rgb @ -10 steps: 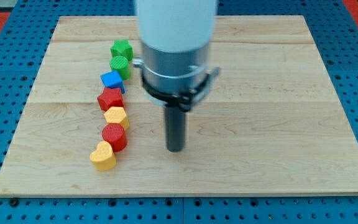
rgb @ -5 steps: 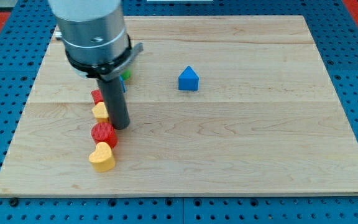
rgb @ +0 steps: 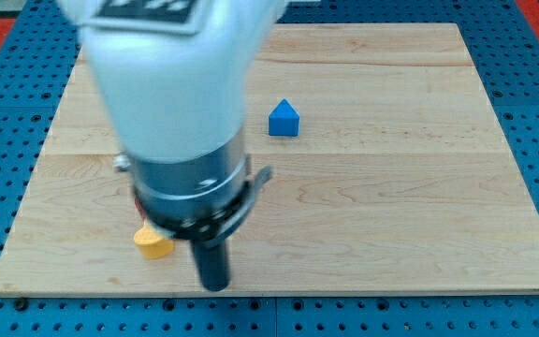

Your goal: Adjust the red and yellow blocks to form a line

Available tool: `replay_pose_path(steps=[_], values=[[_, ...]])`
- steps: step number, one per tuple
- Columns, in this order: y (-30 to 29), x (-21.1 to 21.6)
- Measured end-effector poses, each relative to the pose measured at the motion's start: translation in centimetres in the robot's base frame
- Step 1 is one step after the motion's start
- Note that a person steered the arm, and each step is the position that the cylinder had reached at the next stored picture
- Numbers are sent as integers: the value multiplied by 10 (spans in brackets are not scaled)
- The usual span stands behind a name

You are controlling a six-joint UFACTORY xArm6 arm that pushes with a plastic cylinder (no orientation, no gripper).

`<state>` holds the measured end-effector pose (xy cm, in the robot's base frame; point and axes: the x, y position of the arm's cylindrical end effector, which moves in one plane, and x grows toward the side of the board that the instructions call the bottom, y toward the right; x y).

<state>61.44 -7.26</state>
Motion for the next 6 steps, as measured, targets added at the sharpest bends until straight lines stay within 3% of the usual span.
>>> replay_pose_path(steps=[2,6], values=[[-40,-18],[-39,-30]])
